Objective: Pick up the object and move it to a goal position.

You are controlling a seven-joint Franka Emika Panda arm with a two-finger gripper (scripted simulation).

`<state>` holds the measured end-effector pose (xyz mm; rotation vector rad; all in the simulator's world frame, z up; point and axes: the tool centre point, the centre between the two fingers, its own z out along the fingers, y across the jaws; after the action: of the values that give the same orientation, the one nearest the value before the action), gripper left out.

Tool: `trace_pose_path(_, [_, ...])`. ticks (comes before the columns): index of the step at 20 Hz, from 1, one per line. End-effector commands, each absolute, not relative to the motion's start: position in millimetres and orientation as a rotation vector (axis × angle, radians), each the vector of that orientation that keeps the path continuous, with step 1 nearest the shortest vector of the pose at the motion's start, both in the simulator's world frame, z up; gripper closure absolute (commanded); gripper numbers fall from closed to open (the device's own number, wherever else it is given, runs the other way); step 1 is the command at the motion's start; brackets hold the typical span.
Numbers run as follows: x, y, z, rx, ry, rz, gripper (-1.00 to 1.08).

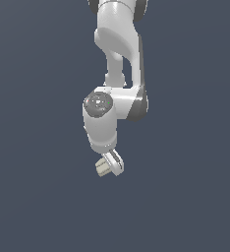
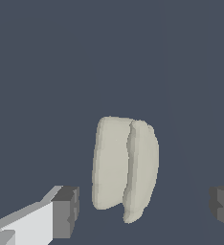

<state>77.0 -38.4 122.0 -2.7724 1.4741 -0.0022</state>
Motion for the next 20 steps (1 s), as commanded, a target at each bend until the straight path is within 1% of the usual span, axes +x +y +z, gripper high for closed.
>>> trace_pose_path(1, [79.1, -39.9, 120.1, -2.747, 1.523, -0.001, -0.92])
trace_pose_path(12, [80.9, -41.4, 113.9, -2.722, 1.568, 0.000, -0.92])
trace_pose_path(20, [79.7, -41.7, 74.4, -2.719, 1.574, 0.000, -0.92])
